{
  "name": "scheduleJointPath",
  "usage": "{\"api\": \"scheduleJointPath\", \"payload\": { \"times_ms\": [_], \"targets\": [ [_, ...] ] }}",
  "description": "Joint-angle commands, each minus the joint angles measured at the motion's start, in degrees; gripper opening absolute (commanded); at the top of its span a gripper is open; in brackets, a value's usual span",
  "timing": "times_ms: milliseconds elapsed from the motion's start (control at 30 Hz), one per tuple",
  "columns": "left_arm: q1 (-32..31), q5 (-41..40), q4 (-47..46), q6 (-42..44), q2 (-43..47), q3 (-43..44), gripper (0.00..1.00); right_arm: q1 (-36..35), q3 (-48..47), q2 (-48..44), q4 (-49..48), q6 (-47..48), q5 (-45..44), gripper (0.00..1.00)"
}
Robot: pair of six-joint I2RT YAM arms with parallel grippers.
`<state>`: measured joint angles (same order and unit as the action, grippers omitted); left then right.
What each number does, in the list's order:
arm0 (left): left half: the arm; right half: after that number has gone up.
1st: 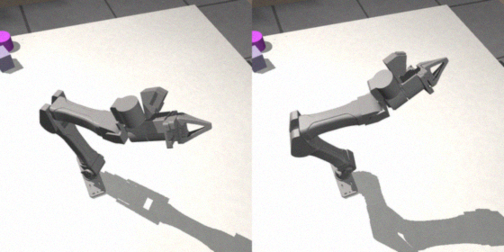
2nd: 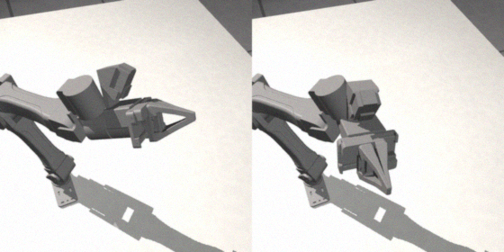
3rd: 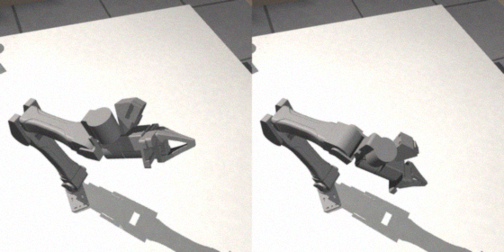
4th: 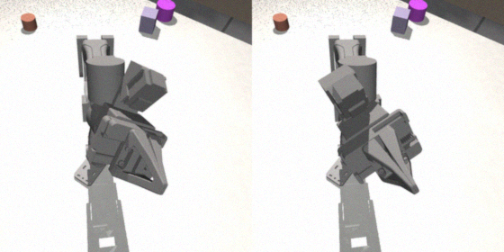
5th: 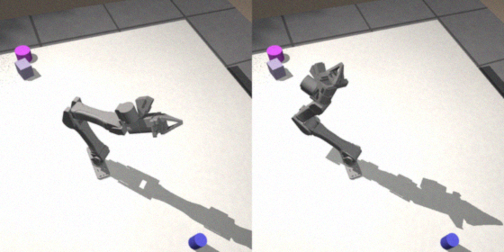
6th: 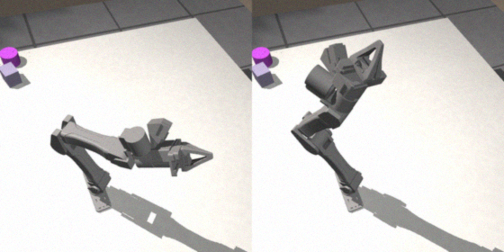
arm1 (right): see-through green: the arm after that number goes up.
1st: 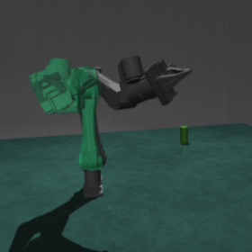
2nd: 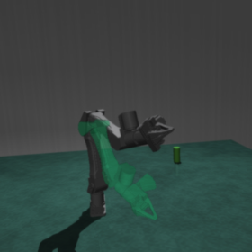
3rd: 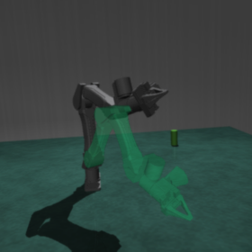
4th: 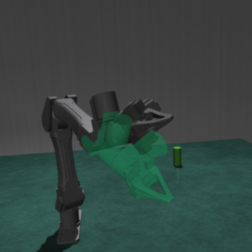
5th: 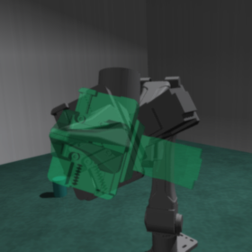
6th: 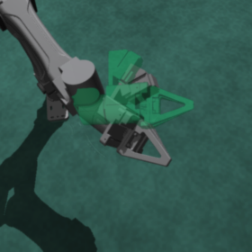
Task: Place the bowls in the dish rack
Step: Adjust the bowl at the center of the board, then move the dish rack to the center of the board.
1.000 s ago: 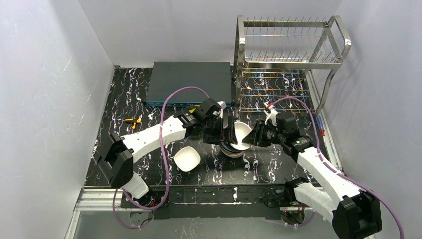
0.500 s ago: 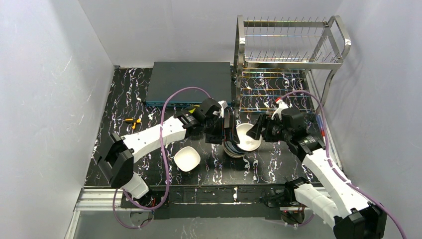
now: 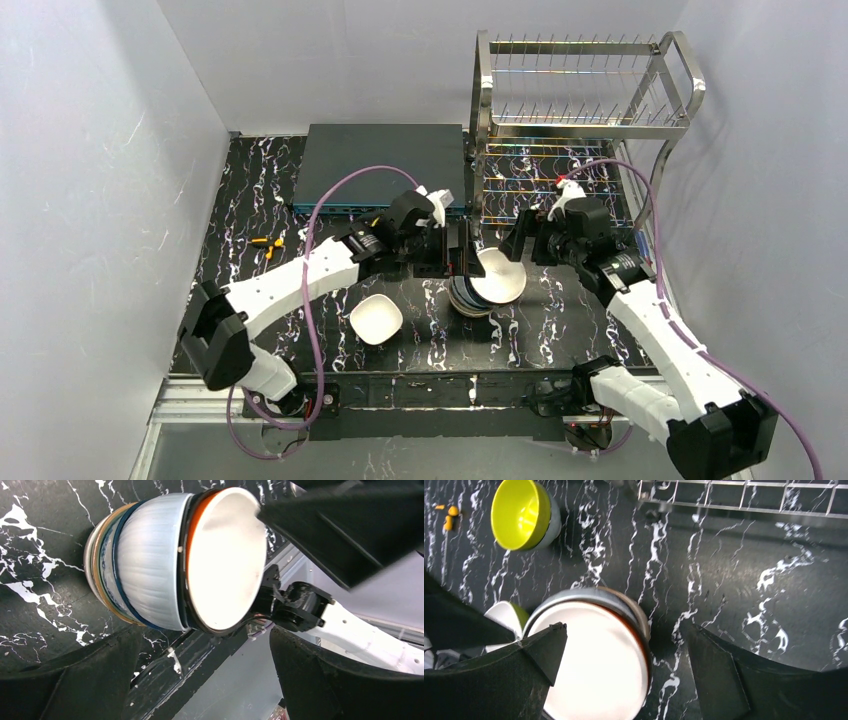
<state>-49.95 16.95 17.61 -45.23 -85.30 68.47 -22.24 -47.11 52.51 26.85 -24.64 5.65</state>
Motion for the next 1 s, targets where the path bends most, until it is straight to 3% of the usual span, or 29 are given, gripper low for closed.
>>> {"api": "scheduleJointPath", "payload": {
  "times_ms": [0, 300, 467, 767, 967],
  "targets": [
    [1.4, -1.0, -4.1, -0.6, 6.9, -2.5, 0.98, 0.3, -3.6, 4.4, -4.3, 3.4, -7.8, 0.97],
    [1.9, -3.7, -6.0, -0.3, 14.1, -7.4, 0.98, 1.8, -1.6, 16.2, -21.3, 9.7, -18.8, 0.94],
    [1.9, -4.6, -4.7, -0.1, 15.9, -9.1, 0.98, 3.6, -3.5, 23.0, -26.2, 12.4, -22.6, 0.93],
    [1.9, -3.8, -6.4, -2.3, 16.7, -12.7, 0.98, 12.7, -2.7, 31.2, -33.7, 11.7, -13.9, 0.90],
    [1.9, -2.5, -9.6, -4.9, 16.6, -15.5, 0.98, 14.7, -4.6, 36.1, -34.7, 11.8, -11.0, 0.91]
  ]
}}
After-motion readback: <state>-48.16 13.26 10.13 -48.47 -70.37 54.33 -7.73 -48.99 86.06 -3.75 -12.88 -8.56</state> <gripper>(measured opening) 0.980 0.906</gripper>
